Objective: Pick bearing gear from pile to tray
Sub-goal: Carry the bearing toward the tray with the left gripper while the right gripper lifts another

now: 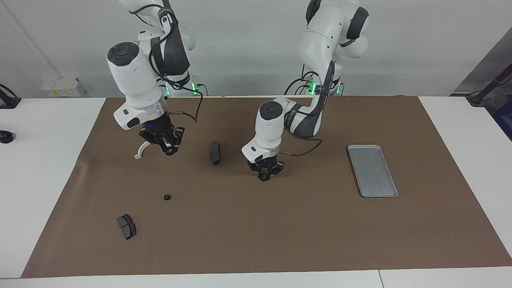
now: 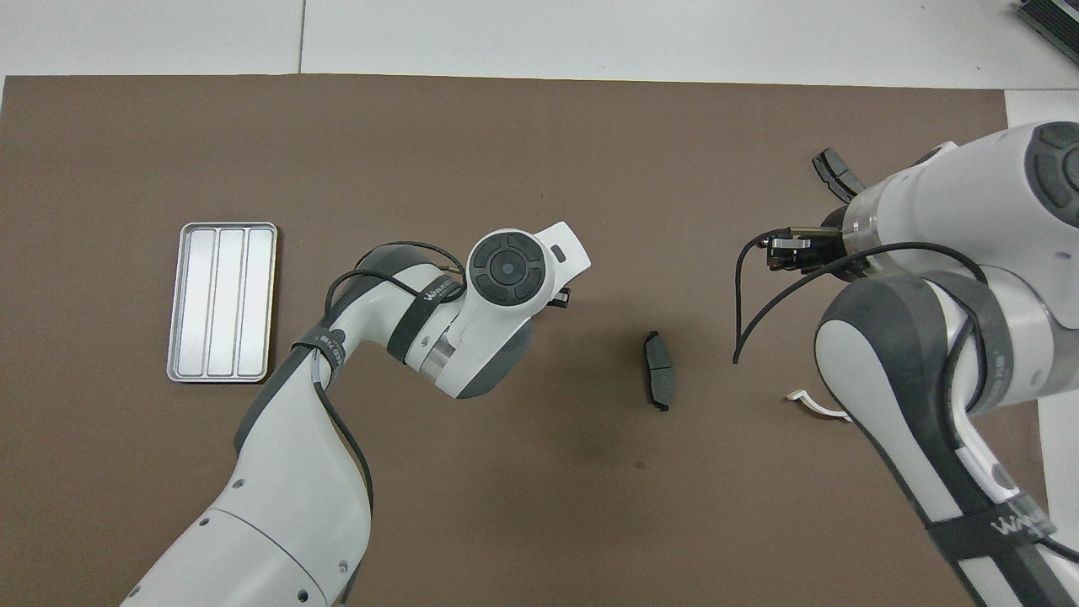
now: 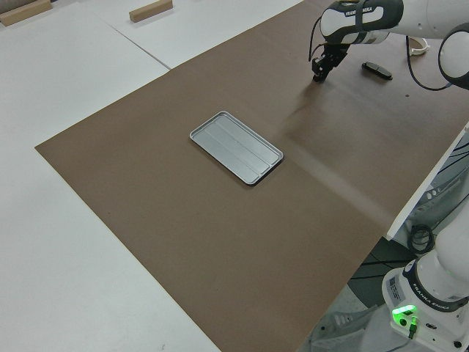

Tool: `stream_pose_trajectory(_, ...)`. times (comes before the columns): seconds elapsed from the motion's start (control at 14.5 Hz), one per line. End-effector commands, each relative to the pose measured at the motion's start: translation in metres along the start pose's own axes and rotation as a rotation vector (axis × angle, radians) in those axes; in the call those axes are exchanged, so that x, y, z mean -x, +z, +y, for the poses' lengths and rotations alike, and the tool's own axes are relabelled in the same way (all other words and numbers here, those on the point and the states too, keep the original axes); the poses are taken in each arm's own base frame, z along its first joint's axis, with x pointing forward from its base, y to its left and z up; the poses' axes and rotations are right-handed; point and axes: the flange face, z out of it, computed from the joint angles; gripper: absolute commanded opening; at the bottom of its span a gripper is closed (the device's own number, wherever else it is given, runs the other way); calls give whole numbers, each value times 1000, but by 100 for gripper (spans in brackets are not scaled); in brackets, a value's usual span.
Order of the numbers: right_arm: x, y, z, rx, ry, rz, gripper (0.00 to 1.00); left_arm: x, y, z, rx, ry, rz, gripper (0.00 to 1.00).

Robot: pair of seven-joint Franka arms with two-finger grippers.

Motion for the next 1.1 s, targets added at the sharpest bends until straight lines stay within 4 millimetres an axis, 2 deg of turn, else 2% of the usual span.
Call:
stream_pose_trajectory(0.0, 4, -4, -18, -25, 30, -4, 0, -14, -9, -27, -27, -21, -7, 0)
stream_pose_trajectory(0.14, 5, -4, -21, -27, 44, 0, 0, -34, -26, -59, -32, -80, -13, 0)
stream_pose_trajectory(0.28, 10, 0, -45, -34, 44, 6, 0, -44, -39, -101, -45, -140, -27, 0)
stream_pose_trajectory(0.34, 15, 5, -69, -47, 62, 23, 0, -52, -49, -125, -43, -169, -18, 0)
stream_pose_trajectory(0.41, 21, 21, -98, -46, 74, 26, 0, -58, -57, -149, -22, -198, -11, 0)
stream_pose_trajectory(0.55, 34, 46, -155, -88, 118, 61, 0, -63, -80, -222, 34, -279, -1, 0)
stream_pose_trajectory(0.62, 40, 60, -182, -108, 132, 70, 0, -60, -89, -269, 44, -290, -13, 0)
stream_pose_trajectory(0.76, 52, 84, -235, -139, 144, 68, 0, -45, -102, -337, 59, -282, -67, 0)
stream_pose_trajectory(0.89, 62, 105, -274, -167, 169, 70, 0, -26, -103, -387, 55, -271, -101, 0)
stream_pose_trajectory(1.03, 82, 151, -311, -157, 157, 45, 0, 0, -92, -424, 59, -255, -130, 0)
